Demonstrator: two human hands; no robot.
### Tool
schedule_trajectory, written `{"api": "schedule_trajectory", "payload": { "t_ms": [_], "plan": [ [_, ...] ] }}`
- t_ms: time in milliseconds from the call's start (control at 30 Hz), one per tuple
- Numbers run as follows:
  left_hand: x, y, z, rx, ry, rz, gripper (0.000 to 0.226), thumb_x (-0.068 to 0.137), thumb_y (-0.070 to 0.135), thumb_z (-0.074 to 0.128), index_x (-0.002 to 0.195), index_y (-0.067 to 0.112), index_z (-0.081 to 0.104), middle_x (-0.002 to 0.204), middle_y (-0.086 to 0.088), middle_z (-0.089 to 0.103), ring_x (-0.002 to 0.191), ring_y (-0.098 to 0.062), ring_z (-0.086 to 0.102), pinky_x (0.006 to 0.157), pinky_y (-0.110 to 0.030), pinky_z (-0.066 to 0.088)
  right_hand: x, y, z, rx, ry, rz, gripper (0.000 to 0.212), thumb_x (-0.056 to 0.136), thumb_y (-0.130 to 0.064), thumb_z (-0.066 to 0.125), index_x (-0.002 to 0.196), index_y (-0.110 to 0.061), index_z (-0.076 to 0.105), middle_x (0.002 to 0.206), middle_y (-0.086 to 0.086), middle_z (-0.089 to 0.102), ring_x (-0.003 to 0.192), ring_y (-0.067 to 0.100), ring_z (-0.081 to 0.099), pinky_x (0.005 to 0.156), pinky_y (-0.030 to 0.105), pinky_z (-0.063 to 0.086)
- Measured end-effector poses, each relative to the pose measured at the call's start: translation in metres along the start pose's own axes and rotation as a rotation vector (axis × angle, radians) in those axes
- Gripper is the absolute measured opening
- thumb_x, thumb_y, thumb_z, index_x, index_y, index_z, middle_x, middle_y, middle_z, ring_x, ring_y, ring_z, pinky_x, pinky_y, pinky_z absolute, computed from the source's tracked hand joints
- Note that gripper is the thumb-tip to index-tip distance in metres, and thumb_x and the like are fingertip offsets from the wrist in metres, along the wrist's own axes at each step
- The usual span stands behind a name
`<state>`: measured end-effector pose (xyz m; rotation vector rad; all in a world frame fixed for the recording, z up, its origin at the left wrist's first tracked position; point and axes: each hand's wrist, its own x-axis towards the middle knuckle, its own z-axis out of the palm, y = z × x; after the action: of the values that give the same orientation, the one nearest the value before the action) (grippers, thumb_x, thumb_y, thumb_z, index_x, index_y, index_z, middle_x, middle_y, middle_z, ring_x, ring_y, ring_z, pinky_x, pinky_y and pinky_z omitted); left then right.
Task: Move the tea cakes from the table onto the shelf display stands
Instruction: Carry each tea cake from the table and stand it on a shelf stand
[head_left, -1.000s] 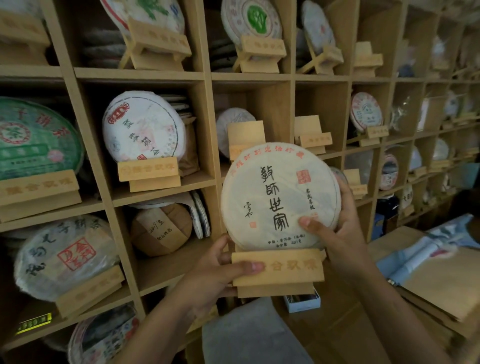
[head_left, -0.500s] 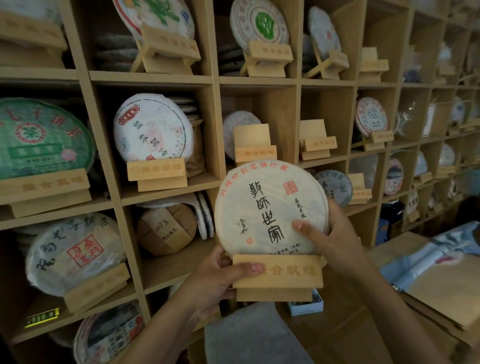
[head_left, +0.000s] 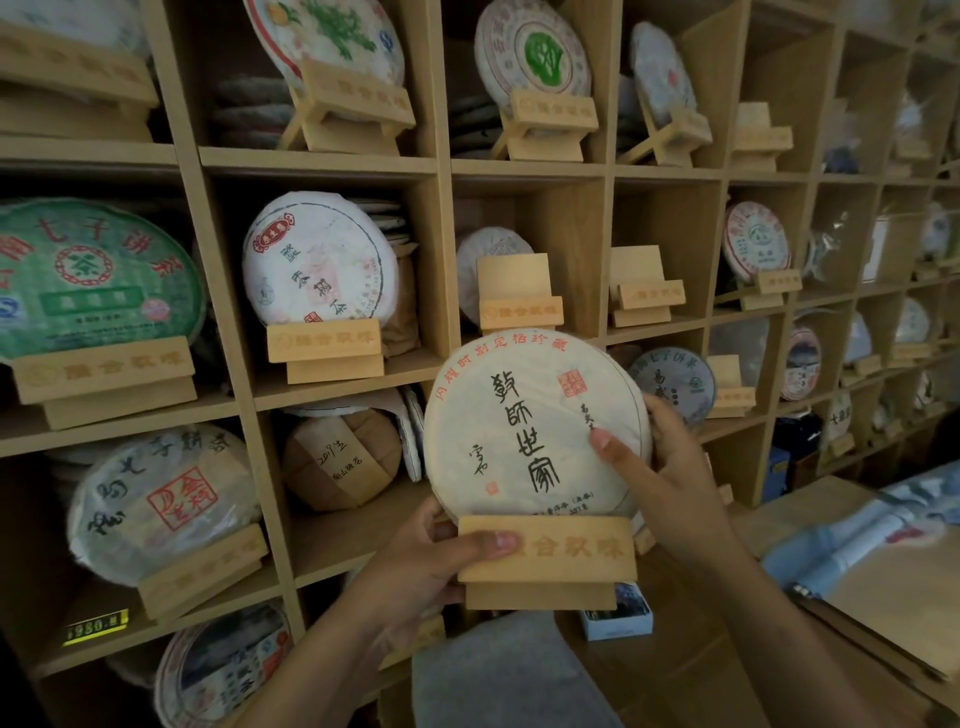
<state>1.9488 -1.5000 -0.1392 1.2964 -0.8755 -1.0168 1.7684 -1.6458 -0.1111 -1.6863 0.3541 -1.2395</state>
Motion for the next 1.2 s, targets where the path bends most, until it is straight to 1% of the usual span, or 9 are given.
{"api": "schedule_trajectory", "payload": {
  "t_ms": [267, 467, 567, 667, 767, 833, 933, 1067, 1200],
  "plan": [
    [-0.002, -0.004, -0.009, 0.006, 0.023, 0.0, 0.077, 0.046, 0.023, 0.09, 0.117, 0.026, 0.06, 0.098, 0.0, 0.078, 0.084, -0.016, 0.075, 0.059, -0.026, 0.058, 0.003, 0.012, 0.0, 0.016, -0.042, 0.153, 0.045, 0.073, -0.044, 0.069, 0.115, -0.028, 0.065, 0.108, -0.006, 0.076, 0.097, 0.012, 0.073, 0.077, 0.035, 0.061],
    [-0.005, -0.016, -0.015, 0.003, 0.076, -0.024, 0.076, 0.046, 0.024, 0.096, 0.113, 0.029, 0.061, 0.098, 0.0, 0.078, 0.086, -0.016, 0.075, 0.064, -0.031, 0.06, 0.015, 0.017, 0.006, 0.021, -0.162, 0.23, 0.014, 0.092, -0.023, 0.064, 0.103, -0.032, 0.068, 0.093, -0.021, 0.076, 0.083, -0.004, 0.071, 0.061, 0.01, 0.054],
    [-0.007, -0.021, -0.021, -0.013, 0.107, -0.03, 0.075, 0.049, 0.024, 0.097, 0.114, 0.028, 0.06, 0.098, -0.001, 0.078, 0.085, -0.015, 0.075, 0.063, -0.03, 0.059, 0.014, 0.022, 0.013, -0.007, -0.189, 0.233, 0.021, 0.091, -0.024, 0.064, 0.109, -0.034, 0.065, 0.108, -0.013, 0.075, 0.094, 0.0, 0.07, 0.07, 0.018, 0.057],
    [-0.008, -0.021, -0.029, -0.027, 0.137, -0.025, 0.084, 0.044, 0.026, 0.097, 0.118, 0.027, 0.058, 0.099, 0.0, 0.078, 0.086, -0.015, 0.075, 0.062, -0.03, 0.059, 0.01, 0.028, 0.019, -0.086, -0.118, 0.159, 0.038, 0.079, -0.044, 0.071, 0.113, -0.046, 0.053, 0.109, -0.026, 0.065, 0.096, -0.005, 0.064, 0.064, 0.016, 0.057],
    [-0.009, -0.025, -0.041, -0.02, 0.185, -0.019, 0.09, 0.04, 0.03, 0.098, 0.121, 0.028, 0.059, 0.108, 0.0, 0.075, 0.095, -0.018, 0.072, 0.065, -0.032, 0.06, 0.006, 0.042, 0.025, -0.067, -0.184, 0.238, 0.066, 0.061, -0.061, 0.072, 0.12, -0.036, 0.054, 0.118, -0.017, 0.065, 0.099, 0.003, 0.067, 0.072, 0.022, 0.059],
    [-0.009, -0.029, -0.051, -0.019, 0.206, -0.023, 0.089, 0.043, 0.03, 0.097, 0.123, 0.028, 0.059, 0.114, -0.002, 0.072, 0.101, -0.02, 0.07, 0.072, -0.036, 0.061, 0.0, 0.053, 0.033, -0.061, -0.312, 0.298, 0.061, 0.059, -0.06, 0.075, 0.114, -0.04, 0.058, 0.114, -0.015, 0.071, 0.098, -0.001, 0.068, 0.073, 0.02, 0.058],
    [-0.007, -0.034, -0.063, -0.019, 0.216, -0.023, 0.08, 0.05, 0.023, 0.094, 0.122, 0.027, 0.059, 0.112, -0.003, 0.072, 0.089, -0.015, 0.074, 0.065, -0.031, 0.06, -0.006, 0.068, 0.048, -0.067, -0.451, 0.324, 0.051, 0.069, -0.044, 0.079, 0.114, -0.041, 0.056, 0.105, -0.032, 0.07, 0.097, -0.012, 0.064, 0.07, 0.012, 0.055],
    [-0.001, -0.042, -0.081, 0.002, 0.243, -0.041, 0.084, 0.046, 0.027, 0.098, 0.12, 0.029, 0.06, 0.111, -0.002, 0.072, 0.087, -0.012, 0.074, 0.064, -0.028, 0.059, -0.002, 0.086, 0.065, -0.02, -0.491, 0.363, 0.056, 0.072, -0.035, 0.083, 0.12, -0.037, 0.055, 0.108, -0.027, 0.07, 0.099, -0.005, 0.066, 0.069, 0.013, 0.055],
    [0.01, -0.052, -0.105, 0.02, 0.276, -0.059, 0.095, 0.039, 0.034, 0.097, 0.125, 0.029, 0.057, 0.114, -0.004, 0.071, 0.102, -0.021, 0.071, 0.075, -0.037, 0.061, 0.007, 0.105, 0.083, 0.018, -0.505, 0.388, 0.064, 0.064, -0.038, 0.084, 0.122, -0.03, 0.057, 0.112, -0.019, 0.072, 0.103, 0.0, 0.067, 0.075, 0.017, 0.056]
  ]
}}
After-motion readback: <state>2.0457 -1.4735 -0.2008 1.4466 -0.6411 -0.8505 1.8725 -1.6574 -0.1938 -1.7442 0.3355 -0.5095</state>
